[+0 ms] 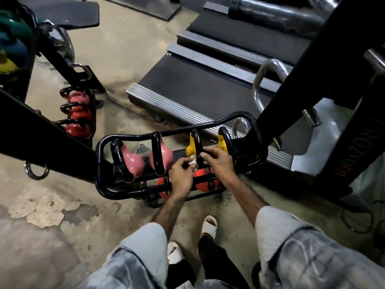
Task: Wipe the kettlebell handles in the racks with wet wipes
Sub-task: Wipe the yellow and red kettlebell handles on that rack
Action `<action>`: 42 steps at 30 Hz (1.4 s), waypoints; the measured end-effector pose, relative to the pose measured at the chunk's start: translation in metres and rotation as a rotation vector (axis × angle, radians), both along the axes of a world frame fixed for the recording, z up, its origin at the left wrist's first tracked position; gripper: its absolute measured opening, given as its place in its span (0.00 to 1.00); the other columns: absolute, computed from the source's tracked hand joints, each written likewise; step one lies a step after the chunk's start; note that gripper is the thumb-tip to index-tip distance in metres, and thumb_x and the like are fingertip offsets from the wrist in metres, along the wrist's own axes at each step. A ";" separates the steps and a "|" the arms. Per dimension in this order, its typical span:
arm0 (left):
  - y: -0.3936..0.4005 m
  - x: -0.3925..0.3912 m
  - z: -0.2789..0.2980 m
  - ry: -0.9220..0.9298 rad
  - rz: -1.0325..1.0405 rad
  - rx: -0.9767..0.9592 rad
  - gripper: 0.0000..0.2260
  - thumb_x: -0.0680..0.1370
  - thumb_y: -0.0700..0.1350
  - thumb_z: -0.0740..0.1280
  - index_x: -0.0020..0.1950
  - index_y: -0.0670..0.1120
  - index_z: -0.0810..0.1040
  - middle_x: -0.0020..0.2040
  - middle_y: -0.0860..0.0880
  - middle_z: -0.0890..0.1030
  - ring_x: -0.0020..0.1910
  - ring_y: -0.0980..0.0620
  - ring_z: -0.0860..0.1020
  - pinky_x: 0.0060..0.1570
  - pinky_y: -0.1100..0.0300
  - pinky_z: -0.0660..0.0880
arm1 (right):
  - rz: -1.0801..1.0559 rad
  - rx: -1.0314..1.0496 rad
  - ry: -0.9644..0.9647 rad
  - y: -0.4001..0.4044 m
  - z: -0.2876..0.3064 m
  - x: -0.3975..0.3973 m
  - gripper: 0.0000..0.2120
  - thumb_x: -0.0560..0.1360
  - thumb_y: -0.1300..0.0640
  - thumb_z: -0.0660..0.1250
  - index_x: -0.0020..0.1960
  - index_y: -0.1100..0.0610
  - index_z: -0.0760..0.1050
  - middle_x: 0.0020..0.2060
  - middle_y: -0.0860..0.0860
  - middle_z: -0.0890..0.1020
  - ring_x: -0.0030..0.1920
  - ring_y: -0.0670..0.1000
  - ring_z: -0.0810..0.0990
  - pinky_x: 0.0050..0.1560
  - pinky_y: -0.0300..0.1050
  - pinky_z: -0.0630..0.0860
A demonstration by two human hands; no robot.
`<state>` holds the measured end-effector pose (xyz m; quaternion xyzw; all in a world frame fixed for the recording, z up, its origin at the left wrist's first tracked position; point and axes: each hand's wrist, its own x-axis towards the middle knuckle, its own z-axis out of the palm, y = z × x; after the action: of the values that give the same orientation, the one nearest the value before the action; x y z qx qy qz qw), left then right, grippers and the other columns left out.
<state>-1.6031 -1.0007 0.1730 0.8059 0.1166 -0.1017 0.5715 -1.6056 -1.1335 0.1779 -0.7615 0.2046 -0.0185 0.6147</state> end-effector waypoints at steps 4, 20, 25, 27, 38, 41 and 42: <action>-0.007 0.006 0.014 -0.053 0.029 -0.036 0.08 0.73 0.42 0.72 0.51 0.49 0.82 0.48 0.55 0.83 0.49 0.58 0.81 0.54 0.63 0.76 | 0.027 0.037 0.020 -0.005 -0.004 -0.001 0.12 0.75 0.58 0.71 0.58 0.59 0.82 0.49 0.49 0.85 0.47 0.45 0.84 0.46 0.38 0.82; -0.014 0.029 0.024 -0.063 0.019 0.010 0.07 0.75 0.41 0.68 0.53 0.48 0.80 0.52 0.50 0.83 0.53 0.53 0.80 0.57 0.54 0.76 | 0.140 -0.027 0.052 -0.005 -0.007 0.000 0.20 0.72 0.57 0.75 0.63 0.53 0.78 0.50 0.42 0.83 0.53 0.37 0.81 0.57 0.33 0.75; -0.014 0.027 0.028 -0.222 -0.113 0.133 0.07 0.73 0.41 0.71 0.49 0.49 0.82 0.49 0.51 0.80 0.49 0.55 0.79 0.53 0.63 0.75 | 0.116 -0.087 0.049 -0.002 -0.009 0.002 0.21 0.69 0.56 0.77 0.61 0.53 0.79 0.50 0.44 0.84 0.51 0.37 0.82 0.56 0.36 0.77; -0.019 0.034 0.031 -0.277 -0.160 0.193 0.07 0.73 0.40 0.71 0.49 0.47 0.83 0.47 0.50 0.78 0.47 0.55 0.78 0.49 0.72 0.71 | 0.132 -0.125 0.052 -0.004 -0.007 0.003 0.21 0.68 0.55 0.77 0.60 0.53 0.80 0.49 0.45 0.85 0.50 0.37 0.81 0.55 0.34 0.76; -0.014 0.052 0.035 -0.502 -0.482 0.434 0.08 0.74 0.39 0.70 0.52 0.43 0.83 0.49 0.47 0.77 0.45 0.58 0.74 0.46 0.71 0.69 | 0.163 -0.237 0.051 -0.006 0.005 0.002 0.21 0.68 0.54 0.77 0.61 0.53 0.79 0.48 0.41 0.81 0.50 0.31 0.75 0.52 0.22 0.69; -0.016 0.063 0.034 -0.500 -0.480 0.459 0.07 0.74 0.41 0.70 0.51 0.43 0.83 0.49 0.46 0.76 0.46 0.55 0.76 0.45 0.70 0.69 | 0.174 -0.252 0.063 -0.006 0.007 0.003 0.22 0.69 0.55 0.76 0.62 0.54 0.78 0.52 0.46 0.83 0.50 0.31 0.75 0.50 0.19 0.66; -0.020 0.072 0.035 -0.476 -0.446 0.463 0.07 0.75 0.41 0.69 0.51 0.43 0.83 0.49 0.45 0.77 0.47 0.53 0.77 0.46 0.69 0.68 | 0.187 -0.256 0.073 -0.007 0.008 0.004 0.23 0.69 0.56 0.76 0.63 0.55 0.78 0.53 0.46 0.83 0.50 0.32 0.75 0.49 0.17 0.65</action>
<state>-1.5313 -1.0206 0.2078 0.9200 -0.1769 -0.0047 0.3497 -1.6016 -1.1404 0.1861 -0.8496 0.1507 0.0404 0.5038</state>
